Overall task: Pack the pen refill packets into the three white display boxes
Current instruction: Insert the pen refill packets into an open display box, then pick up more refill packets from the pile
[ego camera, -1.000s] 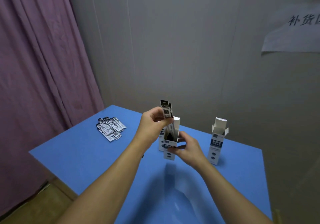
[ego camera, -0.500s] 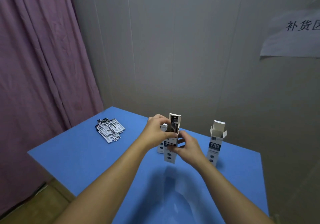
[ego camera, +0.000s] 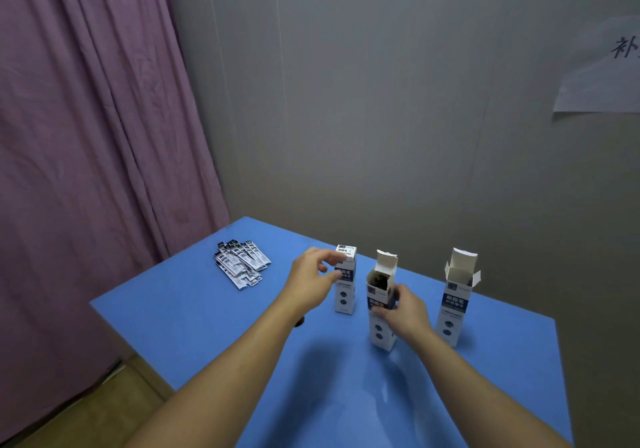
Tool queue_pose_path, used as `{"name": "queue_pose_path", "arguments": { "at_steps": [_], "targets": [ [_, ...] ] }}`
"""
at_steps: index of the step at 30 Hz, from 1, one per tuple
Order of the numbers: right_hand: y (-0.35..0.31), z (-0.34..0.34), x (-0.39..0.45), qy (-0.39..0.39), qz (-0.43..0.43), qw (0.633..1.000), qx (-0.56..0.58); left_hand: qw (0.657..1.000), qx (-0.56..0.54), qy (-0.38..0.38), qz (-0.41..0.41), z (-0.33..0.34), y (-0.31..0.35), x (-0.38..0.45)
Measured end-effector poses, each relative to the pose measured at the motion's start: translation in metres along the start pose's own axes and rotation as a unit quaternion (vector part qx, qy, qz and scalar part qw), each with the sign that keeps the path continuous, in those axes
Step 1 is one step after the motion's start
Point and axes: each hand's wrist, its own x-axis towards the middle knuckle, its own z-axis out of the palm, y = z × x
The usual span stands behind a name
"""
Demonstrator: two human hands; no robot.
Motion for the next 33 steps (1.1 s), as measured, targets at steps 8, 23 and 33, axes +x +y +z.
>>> {"name": "queue_pose_path", "arguments": {
  "at_steps": [8, 23, 33],
  "targets": [
    [-0.003, 0.005, 0.002, -0.034, 0.082, 0.993, -0.078, 0.998, 0.034, 0.009, -0.042, -0.015, -0.04, -0.001],
    [-0.142, 0.038, -0.012, -0.238, 0.119, 0.899, -0.347, 0.977, 0.185, -0.014, -0.103, -0.105, -0.109, 0.029],
    [-0.206, 0.099, -0.017, -0.244, 0.062, 0.912, -0.325, 0.967, 0.226, -0.023, -0.116, -0.177, -0.162, 0.04]
  ]
}}
